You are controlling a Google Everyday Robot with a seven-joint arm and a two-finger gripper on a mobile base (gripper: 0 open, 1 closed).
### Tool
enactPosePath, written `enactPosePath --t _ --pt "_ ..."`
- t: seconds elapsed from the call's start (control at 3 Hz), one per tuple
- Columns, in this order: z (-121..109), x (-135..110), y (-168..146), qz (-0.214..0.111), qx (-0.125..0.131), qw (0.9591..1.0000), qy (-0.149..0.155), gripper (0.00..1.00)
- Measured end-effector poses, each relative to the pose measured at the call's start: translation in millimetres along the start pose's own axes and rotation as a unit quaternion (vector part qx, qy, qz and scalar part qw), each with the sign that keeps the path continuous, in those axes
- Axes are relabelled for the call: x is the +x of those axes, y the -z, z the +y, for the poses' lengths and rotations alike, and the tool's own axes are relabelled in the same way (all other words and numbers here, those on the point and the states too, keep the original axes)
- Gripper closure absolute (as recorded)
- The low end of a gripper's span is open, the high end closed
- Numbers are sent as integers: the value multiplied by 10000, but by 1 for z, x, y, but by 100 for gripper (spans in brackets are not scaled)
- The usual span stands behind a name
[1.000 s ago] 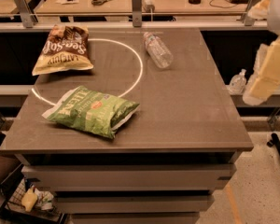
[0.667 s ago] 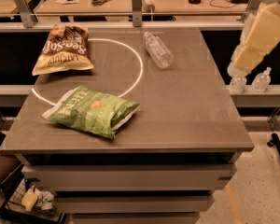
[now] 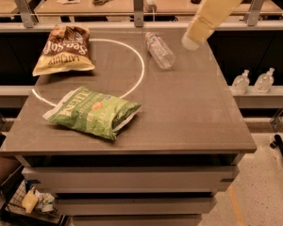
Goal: Place water bottle upright
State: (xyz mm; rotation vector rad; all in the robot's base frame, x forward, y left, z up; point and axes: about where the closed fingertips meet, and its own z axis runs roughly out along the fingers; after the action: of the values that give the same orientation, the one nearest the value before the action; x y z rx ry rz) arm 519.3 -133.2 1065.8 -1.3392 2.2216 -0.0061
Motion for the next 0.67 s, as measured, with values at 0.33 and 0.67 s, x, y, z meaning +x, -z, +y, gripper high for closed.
enactPosePath --t 0.33,0.67 --pt "-4 -25 -35 392 168 9981 -446 0" --pt "-18 -43 -71 809 480 9906 -991 0"
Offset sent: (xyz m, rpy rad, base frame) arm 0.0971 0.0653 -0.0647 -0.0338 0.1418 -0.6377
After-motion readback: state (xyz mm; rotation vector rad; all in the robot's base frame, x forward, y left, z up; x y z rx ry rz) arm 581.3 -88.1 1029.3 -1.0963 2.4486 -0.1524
